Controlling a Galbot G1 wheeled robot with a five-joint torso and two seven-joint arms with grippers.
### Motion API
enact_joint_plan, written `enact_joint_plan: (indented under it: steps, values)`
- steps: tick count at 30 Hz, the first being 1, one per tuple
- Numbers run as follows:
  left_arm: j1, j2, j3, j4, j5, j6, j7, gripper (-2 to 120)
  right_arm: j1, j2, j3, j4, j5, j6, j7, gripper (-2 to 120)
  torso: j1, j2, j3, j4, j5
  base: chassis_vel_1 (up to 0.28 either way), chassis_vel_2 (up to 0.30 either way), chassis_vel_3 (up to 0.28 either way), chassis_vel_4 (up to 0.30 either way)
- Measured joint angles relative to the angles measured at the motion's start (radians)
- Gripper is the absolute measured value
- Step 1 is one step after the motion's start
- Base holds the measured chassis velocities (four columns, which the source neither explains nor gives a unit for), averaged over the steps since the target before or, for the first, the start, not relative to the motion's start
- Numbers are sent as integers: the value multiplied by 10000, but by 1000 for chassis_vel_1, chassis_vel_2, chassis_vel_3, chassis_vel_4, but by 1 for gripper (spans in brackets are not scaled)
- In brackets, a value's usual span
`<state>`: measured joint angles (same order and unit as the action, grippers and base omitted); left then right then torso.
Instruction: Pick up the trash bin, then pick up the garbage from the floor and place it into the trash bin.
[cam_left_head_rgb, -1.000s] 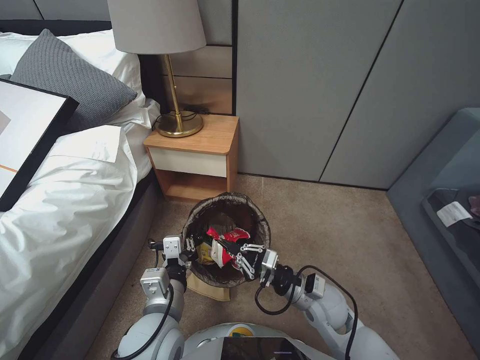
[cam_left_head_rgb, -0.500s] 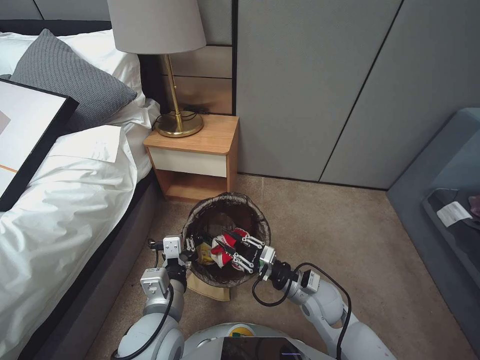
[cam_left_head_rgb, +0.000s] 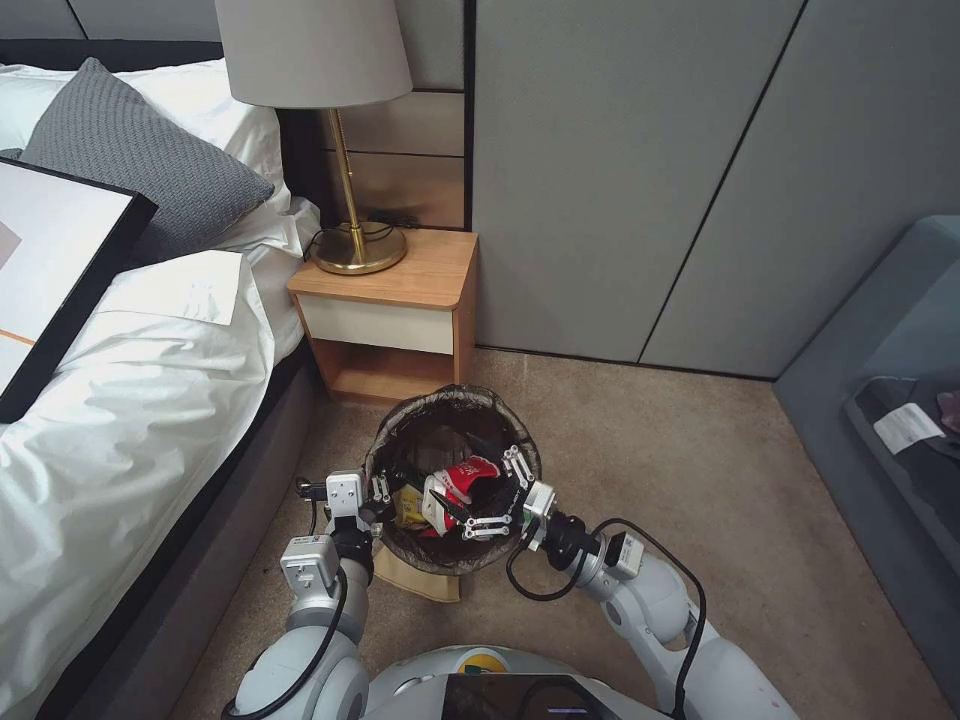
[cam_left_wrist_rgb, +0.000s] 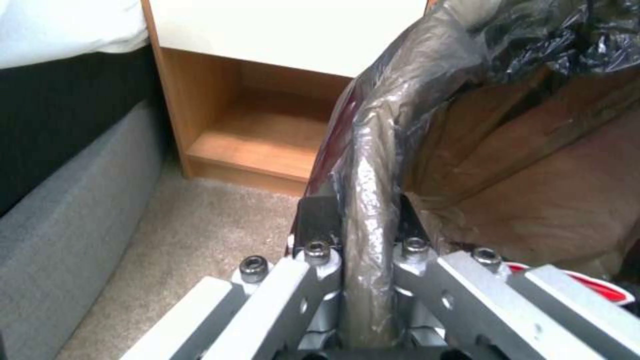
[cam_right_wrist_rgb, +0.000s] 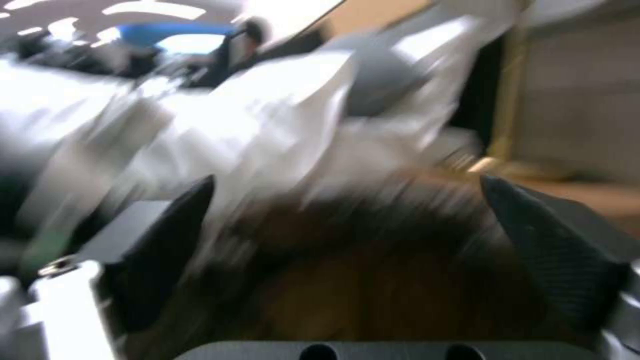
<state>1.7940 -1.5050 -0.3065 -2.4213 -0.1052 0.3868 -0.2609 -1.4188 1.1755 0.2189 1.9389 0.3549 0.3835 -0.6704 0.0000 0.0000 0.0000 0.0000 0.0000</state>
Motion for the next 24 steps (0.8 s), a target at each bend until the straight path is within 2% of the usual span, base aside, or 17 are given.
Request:
enact_joint_plan:
  steps: [3, 8, 11, 13, 14, 15, 16, 17, 18, 20, 21, 23, 24]
  values:
    - [0, 0, 0, 0, 0, 0, 0, 2, 15, -6, 6, 1, -4, -8, 52, 100, 0, 0, 0, 0, 0, 0, 0, 0, 0]
    - [0, 0, 1, 0, 0, 0, 0, 2, 39, -54, 90, 86, 3, -26, 129, 100, 0, 0, 0, -1, 0, 0, 0, 0, 0]
    - [0, -1, 0, 0, 0, 0, 0, 2, -67, 30, 241, 530, -6, -21, 684, 100, 0, 0, 1, 1, 0, 0, 0, 0, 0]
    - [0, 0, 0, 0, 0, 0, 0, 2, -550, 421, 570, 1842, -928, -503, 3147, 100, 0, 0, 1, 1, -1, 0, 0, 0, 0]
    - [0, 0, 0, 0, 0, 0, 0, 2, -550, 421, 570, 1842, -928, -503, 3147, 100, 0, 0, 1, 1, -1, 0, 0, 0, 0]
    - [0, 0, 0, 0, 0, 0, -1, 2, -674, 551, 664, 2098, -1224, -708, 3684, 100, 0, 0, 1, 1, -2, 0, 0, 0, 0]
    - [0, 0, 0, 0, 0, 0, 0, 2, -1042, 957, 860, 2598, -1883, -1135, 4821, 100, 0, 0, 1, -2, -3, 0, 0, 0, 0]
    - [0, 0, 0, 0, 0, 0, 0, 2, -1042, 957, 860, 2598, -1883, -1135, 4821, 100, 0, 0, 1, -2, -3, 0, 0, 0, 0]
    - [0, -1, 1, 0, 0, 0, 0, 2, -1489, 1403, 1024, 2991, -2502, -1466, 5753, 100, 0, 0, 0, -2, -1, 0, 0, 0, 0]
    - [0, 0, 1, 0, 0, 0, 0, 2, -2214, 2056, 1299, 3358, -3306, -1762, 6639, 100, 0, 0, 0, 0, -2, 0, 0, 0, 0]
    - [0, 0, 1, 0, 0, 0, 0, 2, -2214, 2056, 1299, 3358, -3306, -1762, 6639, 100, 0, 0, 0, 0, -2, 0, 0, 0, 0]
    - [0, 0, 0, 0, 0, 0, 0, 2, -3187, 3030, 1709, 3635, -4232, -1846, 7283, 100, 0, 0, -1, -1, -1, 0, 0, 0, 0]
    - [0, 0, 0, 0, 0, 0, 0, 2, -3187, 3030, 1709, 3635, -4232, -1846, 7283, 100, 0, 0, -1, -1, -1, 0, 0, 0, 0]
